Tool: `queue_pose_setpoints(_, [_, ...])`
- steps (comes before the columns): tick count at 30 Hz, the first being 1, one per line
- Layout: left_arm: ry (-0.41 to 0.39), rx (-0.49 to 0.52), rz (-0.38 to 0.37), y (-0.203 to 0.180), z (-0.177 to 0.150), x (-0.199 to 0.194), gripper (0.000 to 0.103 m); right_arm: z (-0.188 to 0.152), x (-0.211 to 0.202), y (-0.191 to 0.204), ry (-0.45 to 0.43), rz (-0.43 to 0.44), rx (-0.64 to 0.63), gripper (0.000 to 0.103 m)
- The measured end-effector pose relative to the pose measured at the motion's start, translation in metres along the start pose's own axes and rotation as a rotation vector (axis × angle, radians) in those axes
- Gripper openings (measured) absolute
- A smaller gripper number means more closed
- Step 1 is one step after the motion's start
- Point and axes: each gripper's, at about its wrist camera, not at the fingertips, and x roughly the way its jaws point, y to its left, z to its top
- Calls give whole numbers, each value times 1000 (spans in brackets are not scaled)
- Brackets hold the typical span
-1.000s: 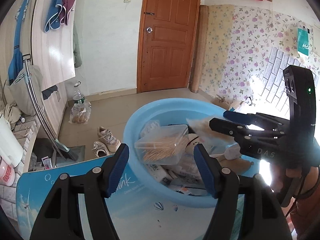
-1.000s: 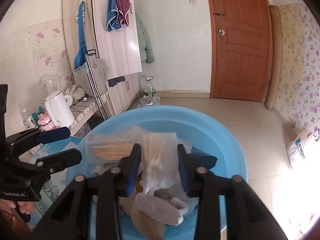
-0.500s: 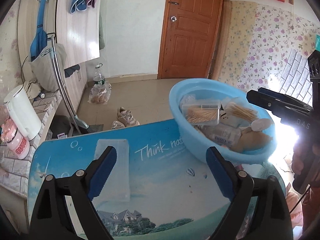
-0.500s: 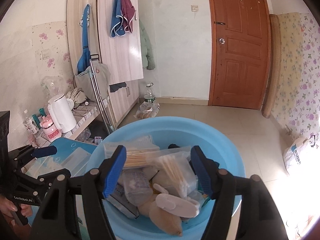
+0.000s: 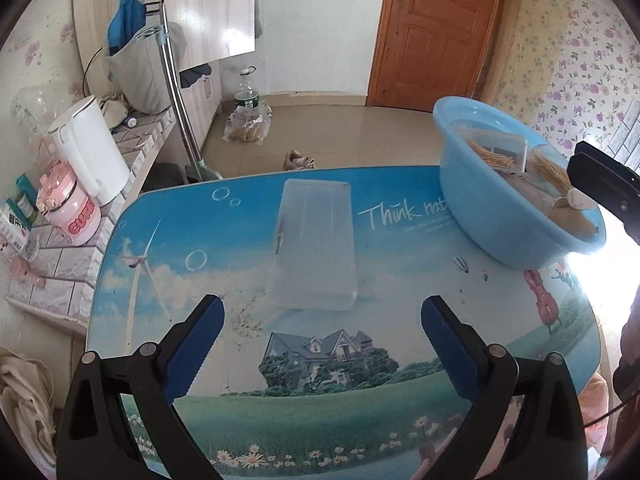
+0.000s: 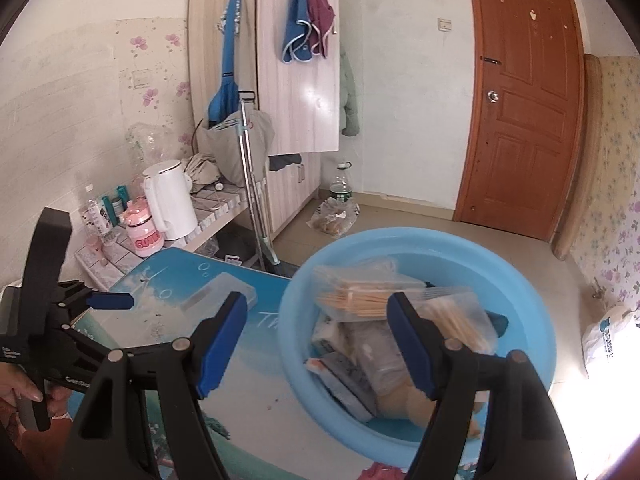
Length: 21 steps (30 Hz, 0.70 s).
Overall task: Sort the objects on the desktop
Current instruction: 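Grasp the clear plastic box on the table with the left tool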
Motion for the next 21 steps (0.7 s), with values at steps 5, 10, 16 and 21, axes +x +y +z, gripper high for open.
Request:
queue_pose_setpoints(5, [20,-33,19,16,-15,18,99,-17,7,39,16,99,25,73])
queue_pose_setpoints(10, [25,-49,31,31,-26,29,99,-41,26,72,93,125,-12,73])
queue_pose_setpoints(16, [28,-34,-12,36,-22,35,99,-46,49,63,175,107,74,73])
queue_pose_setpoints(21, [36,-41,-47,32,-14,40,99,-46,58,54,196,91,128,73])
